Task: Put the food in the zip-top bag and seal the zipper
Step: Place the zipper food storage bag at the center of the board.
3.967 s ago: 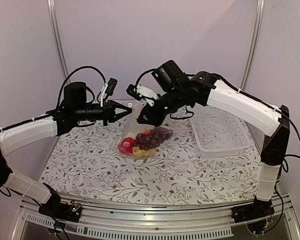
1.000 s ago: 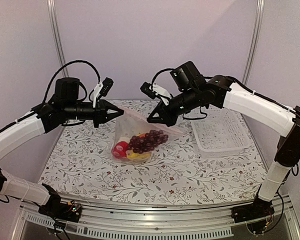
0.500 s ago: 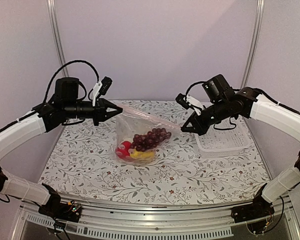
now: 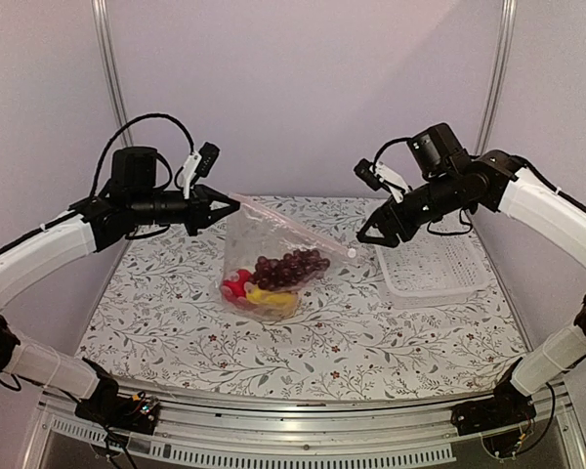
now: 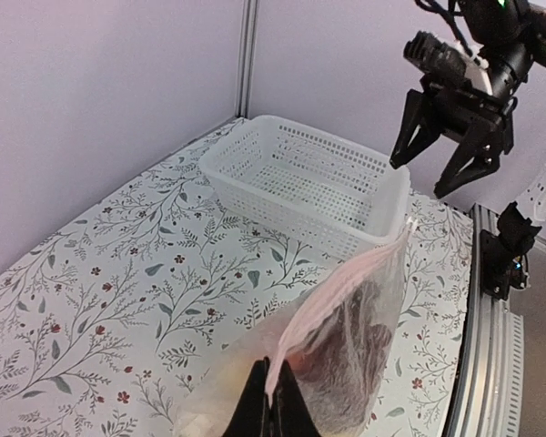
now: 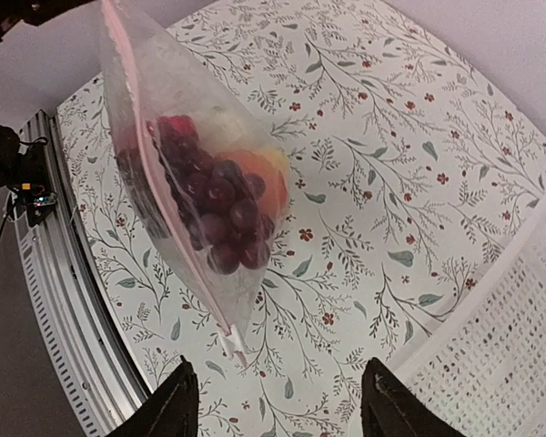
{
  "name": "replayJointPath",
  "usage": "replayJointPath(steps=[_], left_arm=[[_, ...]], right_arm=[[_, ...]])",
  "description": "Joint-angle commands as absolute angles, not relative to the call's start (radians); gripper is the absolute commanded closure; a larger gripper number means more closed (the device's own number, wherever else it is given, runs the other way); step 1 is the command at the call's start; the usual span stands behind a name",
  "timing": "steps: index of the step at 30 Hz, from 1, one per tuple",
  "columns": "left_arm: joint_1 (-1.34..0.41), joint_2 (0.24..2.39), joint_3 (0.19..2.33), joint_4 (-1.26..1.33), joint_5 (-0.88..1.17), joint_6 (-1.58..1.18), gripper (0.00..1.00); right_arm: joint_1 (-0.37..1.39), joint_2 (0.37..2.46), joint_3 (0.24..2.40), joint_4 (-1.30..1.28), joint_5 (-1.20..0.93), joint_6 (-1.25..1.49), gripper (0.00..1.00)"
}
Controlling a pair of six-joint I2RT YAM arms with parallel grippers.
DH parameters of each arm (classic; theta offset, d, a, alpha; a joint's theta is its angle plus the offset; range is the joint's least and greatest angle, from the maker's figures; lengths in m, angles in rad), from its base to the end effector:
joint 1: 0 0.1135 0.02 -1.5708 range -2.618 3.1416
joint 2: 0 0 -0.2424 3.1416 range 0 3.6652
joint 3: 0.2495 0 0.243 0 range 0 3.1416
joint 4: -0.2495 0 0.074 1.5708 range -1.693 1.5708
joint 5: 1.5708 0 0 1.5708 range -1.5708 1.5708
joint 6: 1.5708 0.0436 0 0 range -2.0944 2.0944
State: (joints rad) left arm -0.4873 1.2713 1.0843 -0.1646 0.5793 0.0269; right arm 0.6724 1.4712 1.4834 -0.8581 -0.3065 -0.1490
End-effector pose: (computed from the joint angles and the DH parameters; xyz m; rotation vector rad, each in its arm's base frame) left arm 0.2493 -0.1591 0.3222 0.8730 1.7519 -0.8614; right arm 0.2322 0.2017 0.3311 -1.1102 2.1899 0.6062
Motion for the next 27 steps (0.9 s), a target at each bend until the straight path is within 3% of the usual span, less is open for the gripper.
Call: replayJointPath(steps=[1, 4, 15, 22, 27], left_arm=[[-0.471, 1.323, 1.151, -0.058, 0.520, 0.003, 1.00], [-0.465, 1.399, 1.215, 0.003, 0.524, 0.003, 1.00], [-0.437, 1.707, 1.578, 0.081, 0.631, 0.016, 1.00], [-0.476, 1.656, 1.370, 0.048, 0.717, 0.043, 1.00], [-0.593, 1.581, 1.184, -0.119, 0.704, 0.130, 1.00]], right_arm=[[0.661, 1.485, 1.645, -0.870, -0.315, -0.114, 0.36], [0.641, 1.494, 1.687, -0.832, -0.238, -0.078, 0.29], [0.542, 1.554, 1.749, -0.793, -0.066, -0.009, 0.26], [0.540, 1.551, 1.674, -0.770, -0.095, 0.018, 0.25], [0.541, 1.542, 1.643, -0.741, -0.126, 0.046, 0.24]])
